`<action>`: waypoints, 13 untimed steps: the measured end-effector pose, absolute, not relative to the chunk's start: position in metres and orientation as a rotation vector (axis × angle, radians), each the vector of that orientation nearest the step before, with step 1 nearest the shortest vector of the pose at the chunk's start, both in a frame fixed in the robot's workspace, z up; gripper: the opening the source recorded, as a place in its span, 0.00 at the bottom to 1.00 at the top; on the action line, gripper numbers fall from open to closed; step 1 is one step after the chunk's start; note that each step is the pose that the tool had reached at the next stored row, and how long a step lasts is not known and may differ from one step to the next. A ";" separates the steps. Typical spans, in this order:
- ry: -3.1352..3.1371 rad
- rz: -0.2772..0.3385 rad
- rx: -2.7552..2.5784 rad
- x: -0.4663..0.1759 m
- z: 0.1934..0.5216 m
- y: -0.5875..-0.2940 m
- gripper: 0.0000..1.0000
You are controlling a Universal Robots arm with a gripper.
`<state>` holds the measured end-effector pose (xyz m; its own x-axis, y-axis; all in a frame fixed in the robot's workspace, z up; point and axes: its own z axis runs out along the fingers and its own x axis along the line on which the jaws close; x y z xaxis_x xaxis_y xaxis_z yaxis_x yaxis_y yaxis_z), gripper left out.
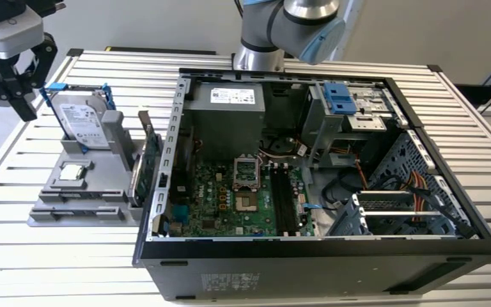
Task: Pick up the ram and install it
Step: 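Pick up the ram and move it above insertion slot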
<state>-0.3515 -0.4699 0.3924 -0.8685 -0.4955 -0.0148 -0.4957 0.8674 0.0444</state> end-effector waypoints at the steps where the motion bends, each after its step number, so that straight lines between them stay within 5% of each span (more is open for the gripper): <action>1: 3.029 0.073 -0.819 -0.352 0.392 -0.470 0.00; 13: 2.983 0.073 -0.983 -0.352 0.392 -0.470 0.00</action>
